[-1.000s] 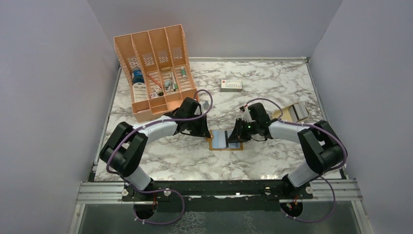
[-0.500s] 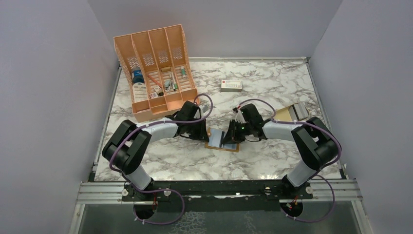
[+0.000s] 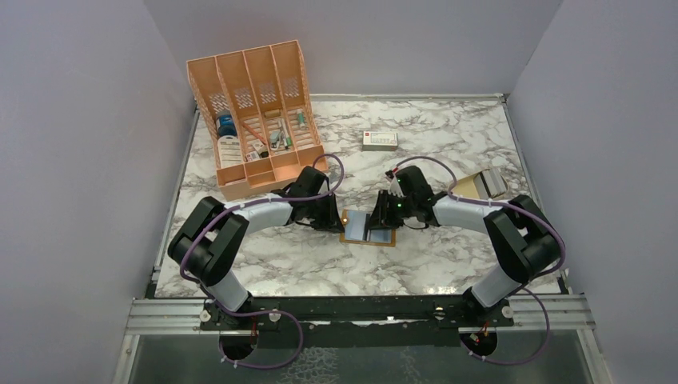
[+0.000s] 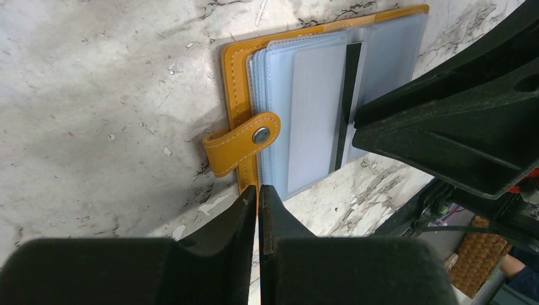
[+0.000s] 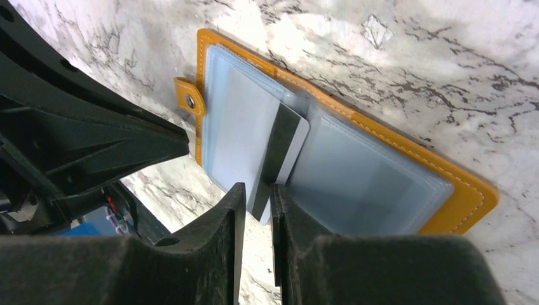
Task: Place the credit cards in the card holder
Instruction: Insert the credit card into the card holder.
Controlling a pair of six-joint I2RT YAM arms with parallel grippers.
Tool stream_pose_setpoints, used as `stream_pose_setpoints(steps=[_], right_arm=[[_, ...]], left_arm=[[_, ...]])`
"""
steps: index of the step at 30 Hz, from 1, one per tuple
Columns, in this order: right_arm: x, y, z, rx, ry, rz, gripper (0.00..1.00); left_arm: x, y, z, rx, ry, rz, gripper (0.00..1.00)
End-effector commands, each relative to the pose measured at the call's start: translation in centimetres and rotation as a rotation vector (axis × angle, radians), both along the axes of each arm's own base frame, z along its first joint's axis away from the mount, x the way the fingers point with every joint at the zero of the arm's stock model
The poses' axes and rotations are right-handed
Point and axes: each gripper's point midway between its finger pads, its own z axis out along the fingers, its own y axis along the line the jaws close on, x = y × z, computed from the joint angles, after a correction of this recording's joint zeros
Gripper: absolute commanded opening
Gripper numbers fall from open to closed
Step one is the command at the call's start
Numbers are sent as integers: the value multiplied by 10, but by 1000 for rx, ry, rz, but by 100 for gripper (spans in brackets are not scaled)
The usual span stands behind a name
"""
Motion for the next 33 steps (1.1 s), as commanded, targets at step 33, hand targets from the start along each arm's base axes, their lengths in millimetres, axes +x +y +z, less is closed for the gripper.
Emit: stream_pose_setpoints(steps=[33], right_arm=[[22, 1, 0, -30, -42, -73, 27]], left_arm=[[13, -13, 2, -44, -8, 8, 38]])
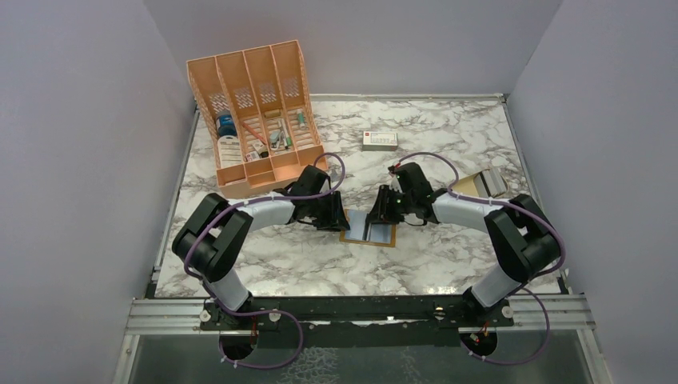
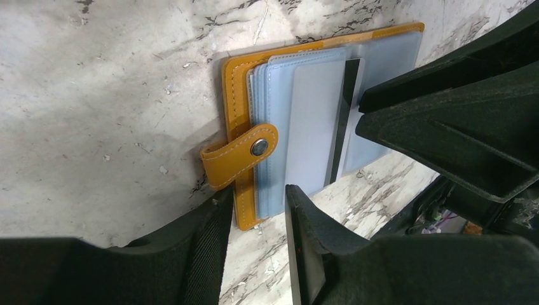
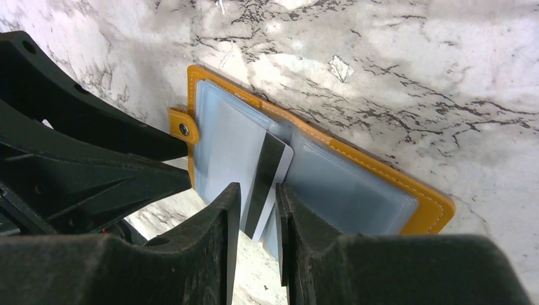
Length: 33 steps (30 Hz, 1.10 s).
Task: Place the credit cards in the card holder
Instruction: Insert the credit card into the card holder.
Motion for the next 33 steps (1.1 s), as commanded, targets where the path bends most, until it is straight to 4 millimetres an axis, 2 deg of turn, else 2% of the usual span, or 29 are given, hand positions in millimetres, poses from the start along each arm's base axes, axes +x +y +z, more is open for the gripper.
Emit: stream_pose_setpoints(steps=[1, 9, 17, 20, 25, 27, 31, 33], right_arm=[[3, 8, -4, 31, -3, 3, 27], [5, 19, 7, 103, -40, 38, 27], [1, 25, 5, 147, -30, 72, 26], [1, 22, 10, 137, -44, 55, 27], [-1, 4, 15, 53, -51, -4, 30], [-5, -3, 12, 30, -44, -18, 33], [-8, -9, 9, 10, -44, -37, 35], [-7, -10, 7, 2, -41, -41, 35]], left_arm=[[6, -8, 4, -33, -8, -6, 37], [4, -10, 2, -47, 2, -11, 37], [0, -10, 2, -57, 11, -12, 36], [-3, -9, 5, -64, 13, -8, 36], [-6, -9, 16, -85, -1, -2, 36], [-4, -7, 20, -75, -17, 5, 38], [7, -1, 21, -16, -55, 22, 52], [11, -2, 21, -16, -62, 23, 54]])
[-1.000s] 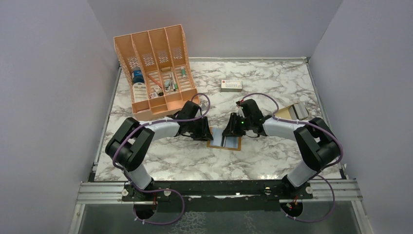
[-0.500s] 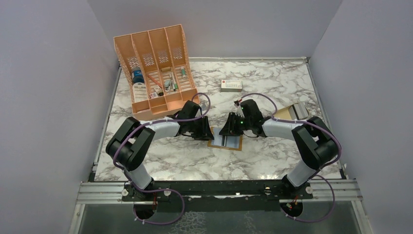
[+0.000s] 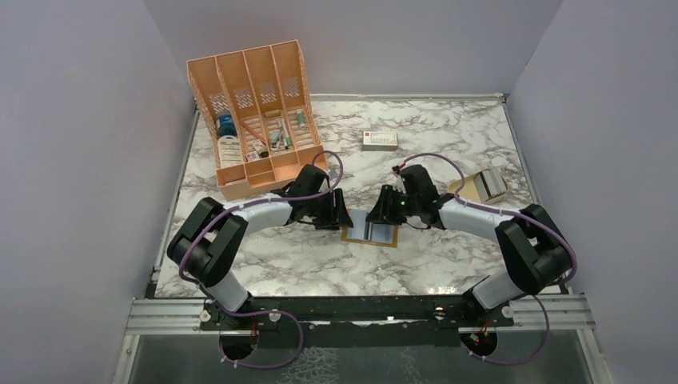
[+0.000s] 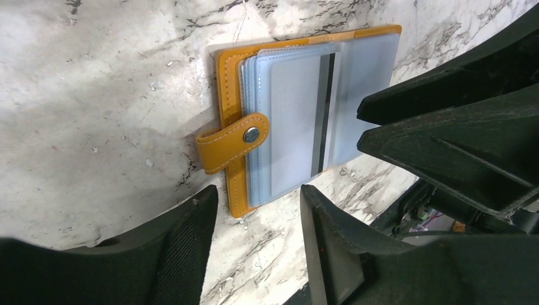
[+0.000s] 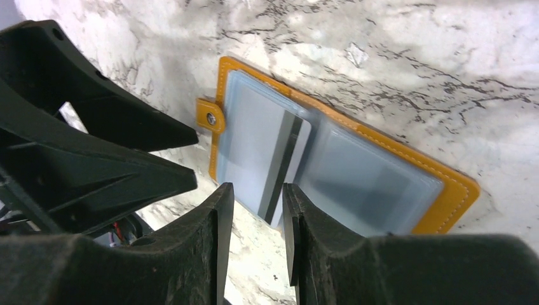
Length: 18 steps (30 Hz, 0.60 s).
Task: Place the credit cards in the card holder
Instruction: Insert the credit card into the card holder.
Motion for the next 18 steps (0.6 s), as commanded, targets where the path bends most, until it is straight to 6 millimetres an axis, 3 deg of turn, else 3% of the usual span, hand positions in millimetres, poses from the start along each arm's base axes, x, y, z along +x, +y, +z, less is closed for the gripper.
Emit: stream_pose_setpoints(steps=[1, 6, 18], right_arm=[[-4, -11, -11, -58, 17, -34, 35], [-2, -9, -17, -54, 29, -38, 35], [0, 5, -21, -2, 33, -16, 35]], left_arm=[[12, 0, 7, 24, -48, 6, 54], [10, -3, -3, 19, -22, -6, 50], [-1, -11, -6, -47, 14, -37, 40]])
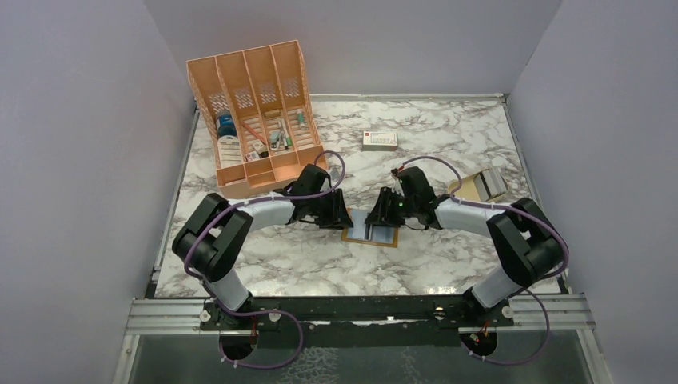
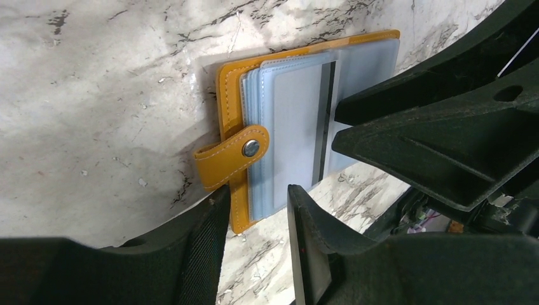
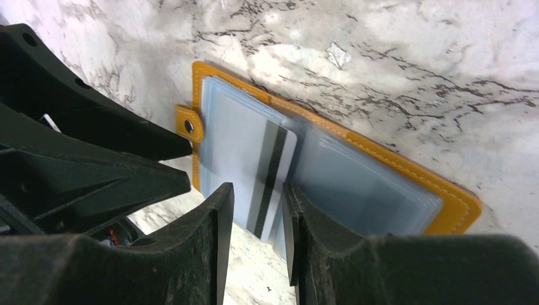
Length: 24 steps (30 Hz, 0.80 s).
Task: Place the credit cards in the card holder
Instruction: Insert the credit card into the card holder.
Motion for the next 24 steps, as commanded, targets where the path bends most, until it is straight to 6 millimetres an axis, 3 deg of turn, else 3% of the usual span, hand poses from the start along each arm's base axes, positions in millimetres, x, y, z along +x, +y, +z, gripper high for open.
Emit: stream_pose_setpoints(steps=[1, 7, 16, 24], right_arm=[[1, 10, 0, 38, -17, 11, 34], [-2, 19, 1, 69, -16, 38, 25], [-7, 17, 1, 41, -7, 51, 25], [10, -8, 32, -99, -159, 34, 37]], left_arm=[[-6, -6, -2, -39, 17, -27, 39], [-9, -5, -2, -42, 21, -25, 37], [-12, 0, 2, -37, 17, -6, 36], [-9, 3, 30, -42, -51, -2, 52]])
